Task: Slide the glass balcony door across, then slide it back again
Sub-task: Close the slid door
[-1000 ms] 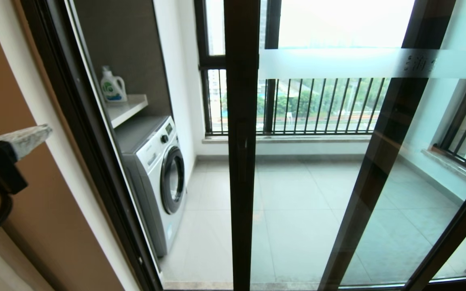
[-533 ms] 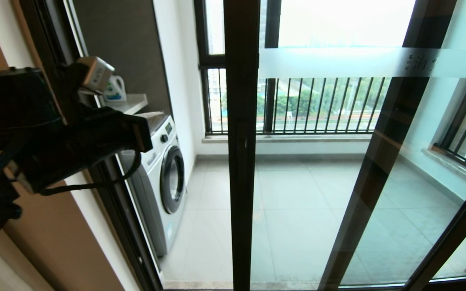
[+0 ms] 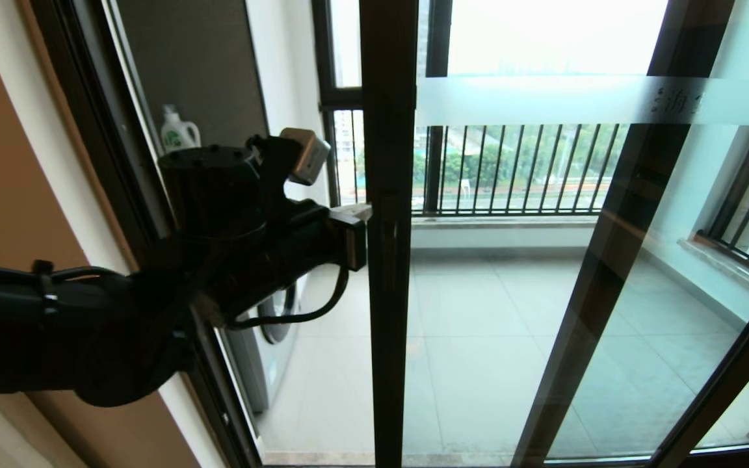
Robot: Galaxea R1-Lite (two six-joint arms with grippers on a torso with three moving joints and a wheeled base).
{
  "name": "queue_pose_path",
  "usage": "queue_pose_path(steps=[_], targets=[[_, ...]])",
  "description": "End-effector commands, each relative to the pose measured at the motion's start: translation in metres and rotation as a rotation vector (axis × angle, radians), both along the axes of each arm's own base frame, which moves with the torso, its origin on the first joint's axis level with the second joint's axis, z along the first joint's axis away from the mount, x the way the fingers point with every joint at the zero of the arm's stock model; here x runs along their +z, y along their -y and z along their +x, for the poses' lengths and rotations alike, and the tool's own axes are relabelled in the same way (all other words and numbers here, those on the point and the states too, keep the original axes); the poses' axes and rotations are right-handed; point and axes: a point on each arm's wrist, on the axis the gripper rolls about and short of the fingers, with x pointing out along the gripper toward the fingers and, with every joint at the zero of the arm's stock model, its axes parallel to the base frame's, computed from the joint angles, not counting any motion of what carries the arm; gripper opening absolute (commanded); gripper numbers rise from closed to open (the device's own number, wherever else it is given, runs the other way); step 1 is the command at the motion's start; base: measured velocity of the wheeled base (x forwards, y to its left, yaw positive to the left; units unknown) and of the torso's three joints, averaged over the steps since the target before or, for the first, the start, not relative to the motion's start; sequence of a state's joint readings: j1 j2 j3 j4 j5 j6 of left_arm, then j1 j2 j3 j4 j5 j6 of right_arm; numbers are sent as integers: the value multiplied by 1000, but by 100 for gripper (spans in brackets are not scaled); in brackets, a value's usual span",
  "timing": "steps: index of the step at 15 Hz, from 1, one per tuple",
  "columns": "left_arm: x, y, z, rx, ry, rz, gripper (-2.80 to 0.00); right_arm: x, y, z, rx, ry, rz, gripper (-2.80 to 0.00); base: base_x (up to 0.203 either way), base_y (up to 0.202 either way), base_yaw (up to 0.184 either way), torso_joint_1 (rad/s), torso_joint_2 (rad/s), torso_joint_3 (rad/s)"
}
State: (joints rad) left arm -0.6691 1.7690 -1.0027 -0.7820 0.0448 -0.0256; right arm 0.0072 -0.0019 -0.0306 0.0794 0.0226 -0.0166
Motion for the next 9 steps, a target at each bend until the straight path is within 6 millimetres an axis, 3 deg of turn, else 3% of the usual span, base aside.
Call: queue_pose_path(steps=[1,4,9], targets=[[-15,40,5,-3,18,-17,-280,0,0,0,1,-1,0,-280,0,0,0,0,0,0],[-20,60,2,6,19,-22,-280,0,0,0,1,-1,0,-280,0,0,0,0,0,0],[-46,82,12,88,-15,8,-280,0,0,0,1,-1,0,-280,0,0,0,0,0,0]])
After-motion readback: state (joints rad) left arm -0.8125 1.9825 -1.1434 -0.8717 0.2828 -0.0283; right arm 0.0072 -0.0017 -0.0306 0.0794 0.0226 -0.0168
